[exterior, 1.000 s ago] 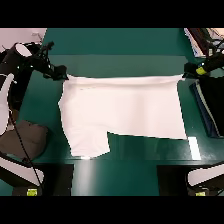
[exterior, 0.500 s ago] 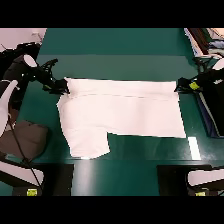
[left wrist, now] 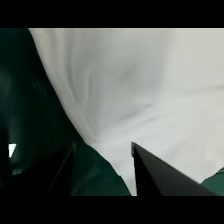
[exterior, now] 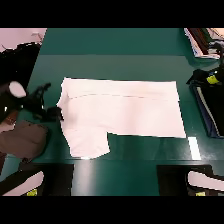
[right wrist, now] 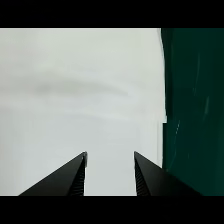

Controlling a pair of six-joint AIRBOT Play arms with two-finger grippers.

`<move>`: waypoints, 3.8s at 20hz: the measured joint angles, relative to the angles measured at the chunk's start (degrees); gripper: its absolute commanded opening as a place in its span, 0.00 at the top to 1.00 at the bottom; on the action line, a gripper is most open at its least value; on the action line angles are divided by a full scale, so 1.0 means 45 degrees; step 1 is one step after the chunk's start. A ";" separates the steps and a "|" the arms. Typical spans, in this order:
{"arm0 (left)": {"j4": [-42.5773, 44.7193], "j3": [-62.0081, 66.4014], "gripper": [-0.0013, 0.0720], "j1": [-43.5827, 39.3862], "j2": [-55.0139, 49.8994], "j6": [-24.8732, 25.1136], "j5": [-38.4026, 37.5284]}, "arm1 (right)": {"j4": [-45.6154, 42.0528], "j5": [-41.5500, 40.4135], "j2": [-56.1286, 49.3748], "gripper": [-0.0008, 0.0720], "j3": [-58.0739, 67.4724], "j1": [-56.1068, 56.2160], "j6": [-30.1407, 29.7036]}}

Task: Fold the shirts.

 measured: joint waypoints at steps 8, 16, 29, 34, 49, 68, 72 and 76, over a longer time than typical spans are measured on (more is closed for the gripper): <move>-0.1103 -0.3827 0.41 -0.0005 0.2030 -0.0175 0.0525 | 0.0044 0.0321 0.0811 0.51 -0.0005 0.0170 0.0000; -0.3619 -0.5357 0.95 0.0000 0.2166 0.0884 0.2205 | 0.0083 0.0753 0.0879 0.51 -0.0005 0.0170 0.0000; -0.4420 -0.3293 0.95 0.0000 0.2234 0.1603 0.1501 | -0.0019 0.1214 0.3871 0.31 -0.7679 -0.3997 0.0000; -0.4454 -0.3167 0.95 0.0000 0.2229 0.1627 0.1452 | 0.0651 0.0301 0.4396 0.38 -1.1230 -0.5780 -0.0024; -0.3245 -0.3138 0.95 0.0000 0.3866 0.1107 0.0937 | 0.0495 -0.0855 0.4546 0.97 -0.9957 -0.2710 -0.0219; -0.2458 0.0160 0.95 -0.0010 0.2492 0.0661 0.1127 | -0.1243 0.0933 0.3803 0.97 -0.5008 -0.0447 0.0102; -0.2501 0.1739 0.95 -0.0010 -0.0845 0.1282 0.2817 | -0.0680 0.0321 0.0797 0.97 -0.3143 -0.0160 0.0248; -0.2637 0.3886 0.95 -0.0010 -0.3429 0.1734 0.3628 | -0.0015 0.0121 -0.1554 0.96 -0.1418 -0.0131 0.0316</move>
